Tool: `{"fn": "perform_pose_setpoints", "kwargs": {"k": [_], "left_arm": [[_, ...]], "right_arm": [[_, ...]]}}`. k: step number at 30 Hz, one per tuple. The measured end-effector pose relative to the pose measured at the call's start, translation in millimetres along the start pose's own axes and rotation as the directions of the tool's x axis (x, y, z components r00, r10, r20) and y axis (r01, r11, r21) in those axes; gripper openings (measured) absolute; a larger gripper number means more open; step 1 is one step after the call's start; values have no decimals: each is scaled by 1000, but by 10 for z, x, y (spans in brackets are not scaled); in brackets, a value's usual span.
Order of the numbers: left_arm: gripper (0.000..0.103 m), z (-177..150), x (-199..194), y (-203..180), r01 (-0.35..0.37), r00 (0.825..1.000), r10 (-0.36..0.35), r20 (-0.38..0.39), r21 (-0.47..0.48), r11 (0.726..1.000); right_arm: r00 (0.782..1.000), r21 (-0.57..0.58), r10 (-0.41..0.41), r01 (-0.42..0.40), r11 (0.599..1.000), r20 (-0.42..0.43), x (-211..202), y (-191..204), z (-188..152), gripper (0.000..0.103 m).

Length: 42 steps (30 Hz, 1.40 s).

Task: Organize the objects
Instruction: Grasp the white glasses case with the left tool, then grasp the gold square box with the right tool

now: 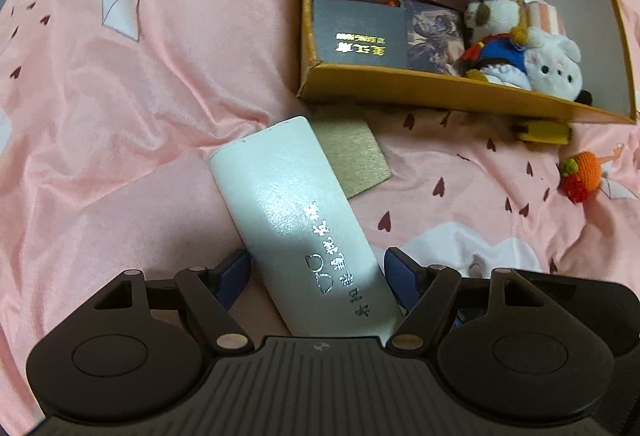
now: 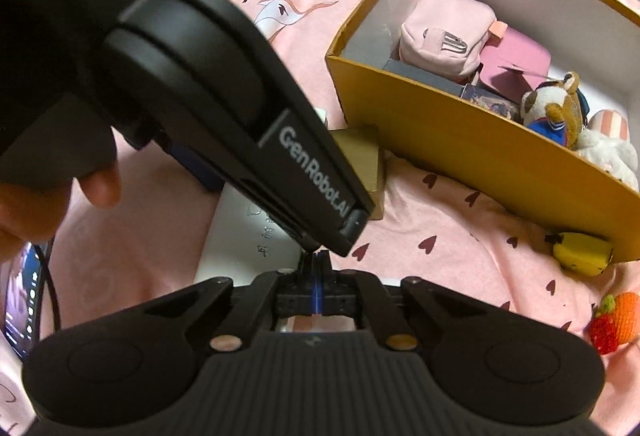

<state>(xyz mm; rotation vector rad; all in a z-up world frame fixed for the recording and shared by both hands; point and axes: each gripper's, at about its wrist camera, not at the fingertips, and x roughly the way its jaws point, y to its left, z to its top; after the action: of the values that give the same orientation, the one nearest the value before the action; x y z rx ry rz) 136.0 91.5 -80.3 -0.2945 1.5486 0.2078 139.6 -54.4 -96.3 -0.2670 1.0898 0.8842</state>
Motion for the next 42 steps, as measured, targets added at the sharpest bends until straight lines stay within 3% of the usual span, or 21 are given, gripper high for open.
{"fn": "perform_pose_setpoints", "kwargs": {"k": [11, 16, 20, 22, 30, 42], "left_arm": [[77, -45, -109, 133, 60, 998, -60, 28, 7, 998], [75, -38, -254, 149, 62, 997, -64, 42, 49, 997], [75, -15, -330, 223, 63, 997, -66, 44, 64, 996], [75, 1, -362, 268, 58, 997, -62, 51, 72, 996], [75, 66, -201, 463, 66, 998, -66, -15, 49, 997], [75, 48, -98, 606, 105, 994, -105, -11, 26, 994]], "right_arm": [[999, -11, 46, -46, 999, -13, -22, -10, 69, 3], [1000, -31, 15, -15, 999, 4, -29, -31, 153, 13], [1000, -29, -20, 21, 999, 17, -6, -95, 254, 35], [1000, -25, -29, 29, 999, 9, 41, -130, 315, 39], [998, -60, -62, 62, 996, -1, 272, -84, 495, 58], [999, -13, -41, 41, 999, -22, 505, -149, 463, 66]]}}
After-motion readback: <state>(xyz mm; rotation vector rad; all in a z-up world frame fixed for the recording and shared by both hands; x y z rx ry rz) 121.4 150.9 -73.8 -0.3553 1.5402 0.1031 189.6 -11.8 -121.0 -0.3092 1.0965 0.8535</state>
